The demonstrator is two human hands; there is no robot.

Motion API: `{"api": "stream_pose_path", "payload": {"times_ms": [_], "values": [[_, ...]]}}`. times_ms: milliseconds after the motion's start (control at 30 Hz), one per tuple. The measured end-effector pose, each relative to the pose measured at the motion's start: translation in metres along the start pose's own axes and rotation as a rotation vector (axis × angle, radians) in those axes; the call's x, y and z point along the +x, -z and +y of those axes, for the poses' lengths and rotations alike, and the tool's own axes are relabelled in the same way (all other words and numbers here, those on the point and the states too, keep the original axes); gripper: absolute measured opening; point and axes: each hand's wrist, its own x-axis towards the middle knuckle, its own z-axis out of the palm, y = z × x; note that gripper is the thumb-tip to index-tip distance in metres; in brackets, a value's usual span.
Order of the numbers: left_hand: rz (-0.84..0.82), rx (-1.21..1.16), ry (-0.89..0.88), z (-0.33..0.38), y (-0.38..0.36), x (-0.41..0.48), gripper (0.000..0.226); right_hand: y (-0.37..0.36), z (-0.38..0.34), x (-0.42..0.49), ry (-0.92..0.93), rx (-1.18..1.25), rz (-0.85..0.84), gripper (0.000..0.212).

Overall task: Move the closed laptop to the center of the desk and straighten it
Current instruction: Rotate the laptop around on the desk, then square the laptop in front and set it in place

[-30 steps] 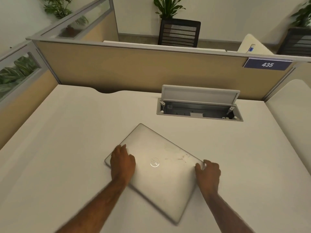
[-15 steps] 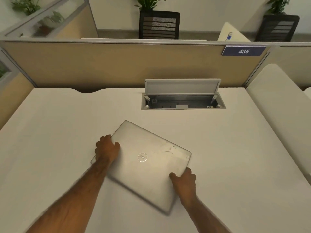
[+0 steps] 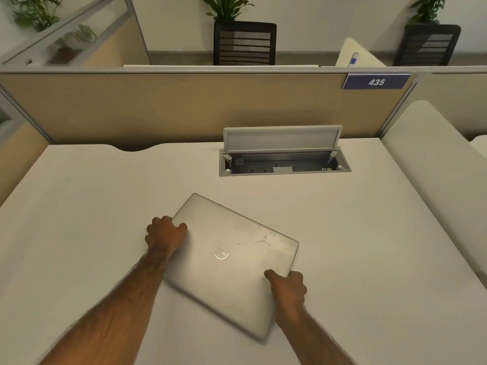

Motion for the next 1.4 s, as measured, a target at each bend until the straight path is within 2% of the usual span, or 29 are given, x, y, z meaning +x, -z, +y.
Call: {"api": "stream_pose_path", "payload": {"times_ms": [267, 700, 933, 1400], "values": [[0.005, -0.221, 0.021, -0.011, -0.002, 0.007, 0.041, 0.001, -0.002, 0.004, 0.025, -0.044, 0.042, 0.061], [0.123, -0.515, 0.058, -0.046, -0.003, -0.023, 0.043, 0.012, -0.042, 0.021, 0.217, -0.165, 0.003, 0.054], [0.189, -0.551, 0.134, -0.068, 0.008, -0.033, 0.046, -0.005, -0.067, 0.022, 0.300, -0.246, -0.050, 0.056], [0.177, -0.532, 0.189, -0.104, 0.014, -0.033, 0.046, -0.043, -0.068, 0.020, 0.325, -0.311, -0.064, 0.057]]}}
